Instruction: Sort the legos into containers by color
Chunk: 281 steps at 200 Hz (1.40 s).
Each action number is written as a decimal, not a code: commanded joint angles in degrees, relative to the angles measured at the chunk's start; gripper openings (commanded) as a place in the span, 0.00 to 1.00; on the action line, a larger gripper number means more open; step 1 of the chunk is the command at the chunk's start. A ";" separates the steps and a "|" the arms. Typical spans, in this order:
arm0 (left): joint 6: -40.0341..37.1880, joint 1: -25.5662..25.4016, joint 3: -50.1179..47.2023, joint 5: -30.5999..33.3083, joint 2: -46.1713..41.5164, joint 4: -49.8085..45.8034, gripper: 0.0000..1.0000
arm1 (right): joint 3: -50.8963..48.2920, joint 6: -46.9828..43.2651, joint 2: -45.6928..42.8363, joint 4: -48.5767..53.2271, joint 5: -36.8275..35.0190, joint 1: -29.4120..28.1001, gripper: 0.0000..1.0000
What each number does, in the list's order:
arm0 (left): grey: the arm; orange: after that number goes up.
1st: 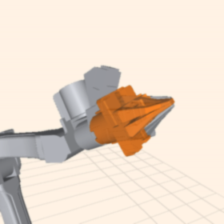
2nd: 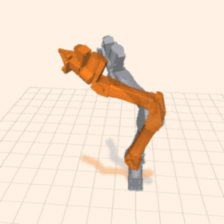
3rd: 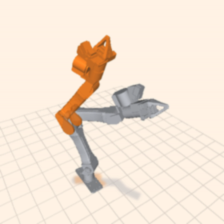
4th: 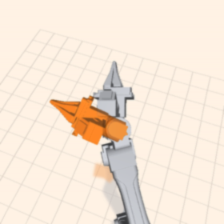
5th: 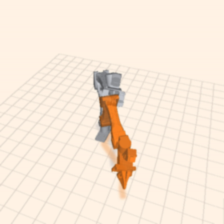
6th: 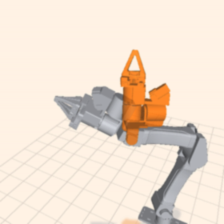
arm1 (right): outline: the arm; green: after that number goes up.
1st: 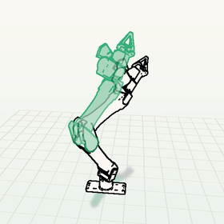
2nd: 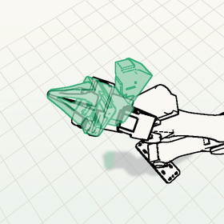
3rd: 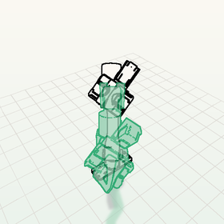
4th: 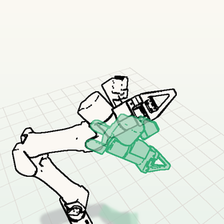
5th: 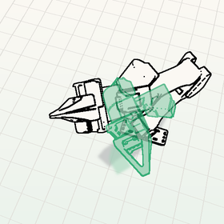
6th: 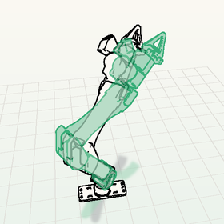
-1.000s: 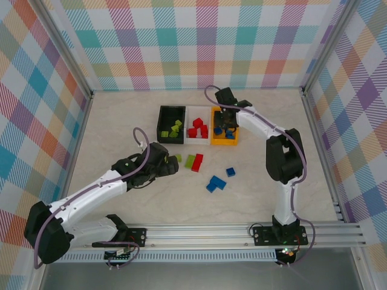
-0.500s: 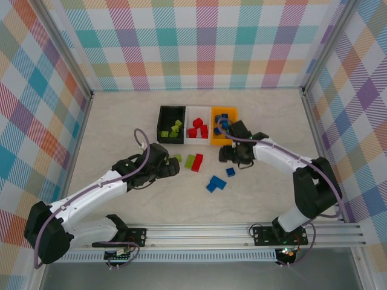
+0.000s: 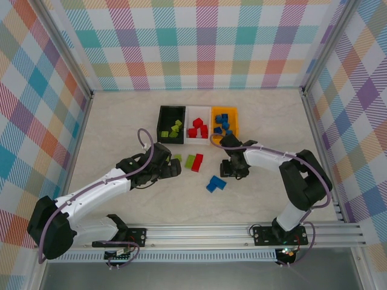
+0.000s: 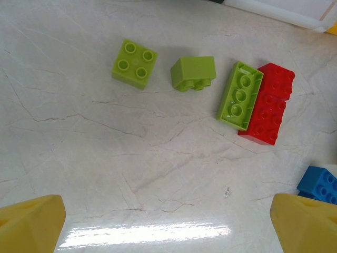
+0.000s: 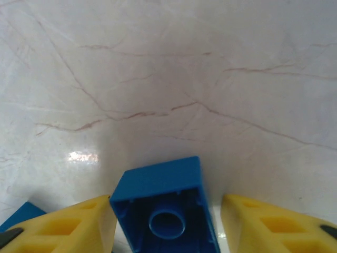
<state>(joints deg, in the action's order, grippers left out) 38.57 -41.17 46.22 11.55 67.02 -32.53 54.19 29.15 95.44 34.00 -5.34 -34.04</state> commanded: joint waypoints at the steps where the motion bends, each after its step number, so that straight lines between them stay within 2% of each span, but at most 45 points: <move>1: -0.24 0.21 -0.10 -0.26 0.69 0.94 1.00 | 1.70 -1.02 1.83 0.80 -2.89 -1.17 0.46; 33: -0.30 0.30 0.35 -0.46 1.09 0.98 1.00 | 2.54 -1.51 0.11 0.22 -3.13 -1.32 0.31; 54: -0.68 0.28 0.54 -0.68 1.40 1.06 1.00 | 4.96 -3.02 -2.89 0.10 -4.67 -1.30 0.28; 80: -0.64 0.23 0.38 -0.91 1.41 1.48 1.00 | 13.73 -5.97 -3.94 0.82 -6.86 -0.46 0.28; 148: -1.17 0.26 1.87 -3.11 3.00 0.60 1.00 | 38.75 -6.68 14.42 1.35 -8.28 6.04 0.29; 188: -2.58 0.26 2.09 -5.26 3.86 0.69 1.00 | 46.35 -5.56 21.01 3.43 -9.29 8.00 0.35; 198: -3.22 0.19 2.12 -6.14 4.28 1.27 1.00 | 47.13 -5.33 21.73 3.46 -9.27 8.35 0.42; 211: -3.92 0.00 2.33 -7.11 5.46 1.87 1.00 | 48.30 -5.41 21.98 3.87 -8.97 8.65 0.58; 226: -4.75 -0.60 3.35 -7.85 7.43 2.13 1.00 | 47.80 -6.07 20.05 3.01 -8.58 8.60 0.64; 247: -6.06 -2.32 6.09 -7.40 11.44 1.97 1.00 | 44.17 -6.13 14.89 1.13 -7.17 8.43 0.66; 281: -9.52 -6.52 16.62 -2.76 22.63 -2.71 0.89 | 31.86 -4.51 4.78 -3.86 -5.30 7.94 0.66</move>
<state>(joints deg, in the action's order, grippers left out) 32.82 -44.86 55.27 5.74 83.09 -31.88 92.12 23.31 108.16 33.50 -12.36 -25.61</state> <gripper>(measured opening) 0.934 0.658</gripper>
